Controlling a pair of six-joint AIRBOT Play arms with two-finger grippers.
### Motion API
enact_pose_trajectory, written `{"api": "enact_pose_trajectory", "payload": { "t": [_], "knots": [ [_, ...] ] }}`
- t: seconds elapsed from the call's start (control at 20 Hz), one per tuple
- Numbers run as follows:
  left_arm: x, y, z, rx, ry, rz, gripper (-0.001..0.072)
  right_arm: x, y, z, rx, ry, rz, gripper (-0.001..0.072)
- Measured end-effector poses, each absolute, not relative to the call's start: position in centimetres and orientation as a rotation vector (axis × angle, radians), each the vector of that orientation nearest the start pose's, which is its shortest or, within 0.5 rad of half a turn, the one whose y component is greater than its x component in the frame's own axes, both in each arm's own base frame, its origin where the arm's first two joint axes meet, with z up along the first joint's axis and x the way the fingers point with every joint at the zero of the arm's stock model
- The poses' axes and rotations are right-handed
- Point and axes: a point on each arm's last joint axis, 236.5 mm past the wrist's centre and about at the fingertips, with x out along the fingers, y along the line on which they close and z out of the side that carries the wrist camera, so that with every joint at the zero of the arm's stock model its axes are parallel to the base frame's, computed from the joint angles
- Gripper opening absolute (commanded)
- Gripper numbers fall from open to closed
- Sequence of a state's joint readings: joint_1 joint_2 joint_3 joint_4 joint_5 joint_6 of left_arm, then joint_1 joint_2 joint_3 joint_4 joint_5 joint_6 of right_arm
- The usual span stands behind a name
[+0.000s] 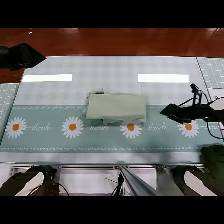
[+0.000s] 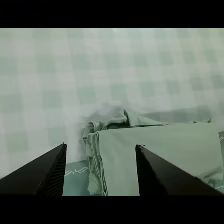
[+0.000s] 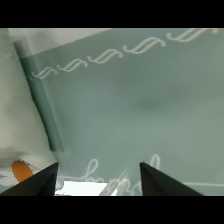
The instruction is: Fold the shirts.
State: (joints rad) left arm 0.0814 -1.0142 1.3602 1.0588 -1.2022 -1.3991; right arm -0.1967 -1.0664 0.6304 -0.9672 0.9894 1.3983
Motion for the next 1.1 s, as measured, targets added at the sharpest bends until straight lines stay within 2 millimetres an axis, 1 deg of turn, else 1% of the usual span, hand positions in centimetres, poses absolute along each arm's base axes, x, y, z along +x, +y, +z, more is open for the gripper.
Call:
{"api": "enact_pose_trajectory", "payload": {
  "t": [0.15,0.3,0.4,0.45,0.5,0.55,0.6,0.7,0.75,0.8,0.85,0.9,0.95,1.0,1.05,1.1],
  "knots": [
    [38.2,-7.8,20.9,-0.251,0.799,-0.362,0.0518,31.1,8.7,-6.9,0.653,1.245,0.168,0.0602],
    [38.2,-7.8,20.6,-0.253,0.809,-0.363,0.0518,32.3,12.6,-8.1,0.73,1.227,0.215,0.0602],
    [38.3,-7.8,20.5,-0.254,0.81,-0.363,0.0517,33.1,15.3,-8.6,0.794,1.207,0.257,0.0599],
    [38.3,-7.8,20.5,-0.255,0.812,-0.363,0.0517,33.5,16.3,-8.5,0.825,1.194,0.272,0.0581],
    [38.3,-7.8,20.5,-0.256,0.812,-0.364,0.0517,33.9,17.1,-8.5,0.853,1.18,0.28,0.0466],
    [38.3,-7.8,20.4,-0.257,0.814,-0.365,0.0517,34.3,17.6,-8.6,0.873,1.164,0.28,0.0232],
    [38.3,-7.8,20.4,-0.257,0.814,-0.365,0.0517,34.6,18.0,-8.4,0.888,1.154,0.286,0.0029],
    [38.3,-7.8,20.4,-0.257,0.815,-0.365,0.0517,35.5,18.7,-7.7,0.898,1.125,0.312,0.0021],
    [38.3,-7.8,20.4,-0.257,0.814,-0.365,0.0517,36.0,19.0,-6.9,0.892,1.104,0.336,0.0021],
    [38.3,-7.8,20.4,-0.257,0.815,-0.365,0.0516,36.9,19.3,-5.4,0.879,1.073,0.372,0.0021],
    [38.3,-7.8,20.4,-0.257,0.814,-0.365,0.0517,37.6,19.4,-3.7,0.861,1.045,0.409,0.0021],
    [38.3,-7.8,20.4,-0.257,0.814,-0.365,0.0517,38.4,19.1,-1.5,0.834,1.011,0.446,0.0021],
    [38.3,-7.8,20.4,-0.257,0.815,-0.365,0.0517,39.3,18.2,0.8,0.814,0.972,0.458,0.0021],
    [38.3,-7.8,20.4,-0.257,0.815,-0.365,0.0516,40.1,16.7,3.6,0.783,0.932,0.458,0.0021],
    [38.3,-7.8,20.3,-0.257,0.816,-0.365,0.0516,40.6,15.0,6.3,0.756,0.898,0.447,0.0021],
    [38.4,-7.8,20.3,-0.258,0.817,-0.364,0.0516,40.8,12.4,9.0,0.719,0.865,0.411,0.0021]
  ]
}}
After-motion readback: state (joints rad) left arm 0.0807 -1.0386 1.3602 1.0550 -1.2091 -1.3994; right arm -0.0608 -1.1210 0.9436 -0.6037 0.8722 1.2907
